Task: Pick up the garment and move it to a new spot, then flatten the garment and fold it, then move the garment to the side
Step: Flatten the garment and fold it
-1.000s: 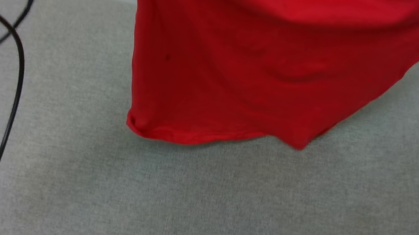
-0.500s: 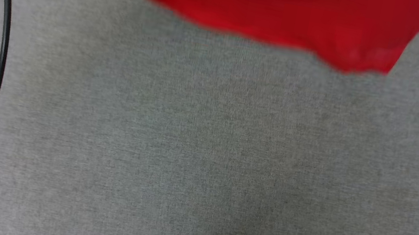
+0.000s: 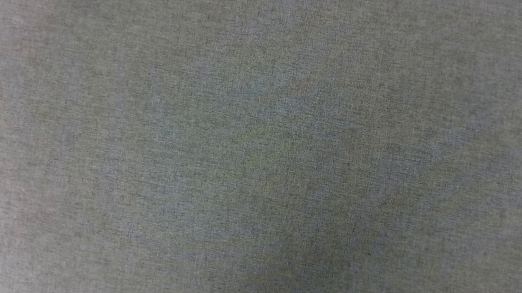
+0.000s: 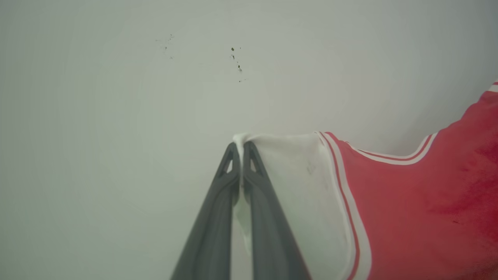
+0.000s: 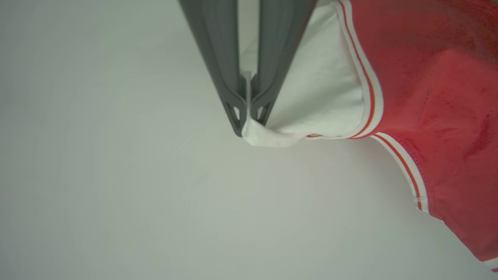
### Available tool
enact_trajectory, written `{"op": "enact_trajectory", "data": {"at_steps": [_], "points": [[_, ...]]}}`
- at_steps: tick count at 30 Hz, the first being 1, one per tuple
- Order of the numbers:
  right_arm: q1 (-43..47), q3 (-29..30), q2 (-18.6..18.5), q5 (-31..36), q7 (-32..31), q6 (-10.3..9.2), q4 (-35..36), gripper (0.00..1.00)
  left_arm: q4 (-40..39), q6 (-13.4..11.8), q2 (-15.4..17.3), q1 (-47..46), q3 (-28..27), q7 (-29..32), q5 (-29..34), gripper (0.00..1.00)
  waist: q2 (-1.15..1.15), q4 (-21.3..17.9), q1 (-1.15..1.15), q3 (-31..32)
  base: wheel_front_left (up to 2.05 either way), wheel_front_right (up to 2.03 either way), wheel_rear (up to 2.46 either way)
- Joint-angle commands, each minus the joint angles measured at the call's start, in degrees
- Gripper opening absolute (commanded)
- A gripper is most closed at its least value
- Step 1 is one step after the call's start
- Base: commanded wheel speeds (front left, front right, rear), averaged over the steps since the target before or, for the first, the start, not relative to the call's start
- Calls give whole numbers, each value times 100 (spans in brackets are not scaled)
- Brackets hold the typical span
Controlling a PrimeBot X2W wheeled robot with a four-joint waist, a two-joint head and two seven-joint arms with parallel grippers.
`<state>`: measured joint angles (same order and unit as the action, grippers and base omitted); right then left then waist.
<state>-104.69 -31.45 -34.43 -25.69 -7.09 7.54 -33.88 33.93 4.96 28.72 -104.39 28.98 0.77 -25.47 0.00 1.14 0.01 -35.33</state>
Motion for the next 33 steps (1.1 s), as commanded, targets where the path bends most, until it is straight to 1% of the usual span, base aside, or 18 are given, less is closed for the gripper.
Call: {"op": "enact_trajectory", "data": {"at_steps": [1,4,8,14,16,20,21,25,30,33], "points": [[62,-87,15,-73,95,-10,-69,0,61,16,-4,188,13,-88,-34,0,0,1,-1,-14,0,0,0],[296,-354,34,-296,306,-10,-223,0,170,12,-3,504,3,-274,-122,0,0,-14,-1,14,0,0,0],[723,-669,-17,-653,615,-10,-275,0,153,-53,-15,1194,-1,-525,-263,0,0,-13,-1,170,0,0,0],[1759,-1085,-111,-1173,954,-9,-47,0,-239,-251,92,2529,-87,-838,-553,0,0,-25,-1,574,0,0,0],[2186,-1223,-214,-1299,1032,-10,95,0,-424,-325,129,3021,-96,-901,-662,0,0,-6,-1,730,0,0,0],[3166,-1404,-421,-1535,1166,-9,441,0,-811,-544,203,4121,-153,-1020,-895,0,0,16,-1,1063,0,0,0],[3166,-1404,-421,-1535,1166,-9,441,0,-811,-544,203,4121,-153,-1020,-895,0,0,16,-1,1063,0,0,0],[4197,-1441,-553,-1625,1257,-9,731,0,-1292,-860,301,5344,-170,-1071,-1097,0,0,6,-1,1440,0,0,0],[5450,-1347,-610,-1664,1271,-9,1002,0,-1825,-1236,502,6886,-237,-1108,-1378,0,0,-53,-1,1854,0,0,0],[6170,-1238,-582,-1691,1264,-9,1090,0,-1981,-1346,560,7712,-264,-1160,-1593,0,0,-78,-1,2068,0,0,0]]}}
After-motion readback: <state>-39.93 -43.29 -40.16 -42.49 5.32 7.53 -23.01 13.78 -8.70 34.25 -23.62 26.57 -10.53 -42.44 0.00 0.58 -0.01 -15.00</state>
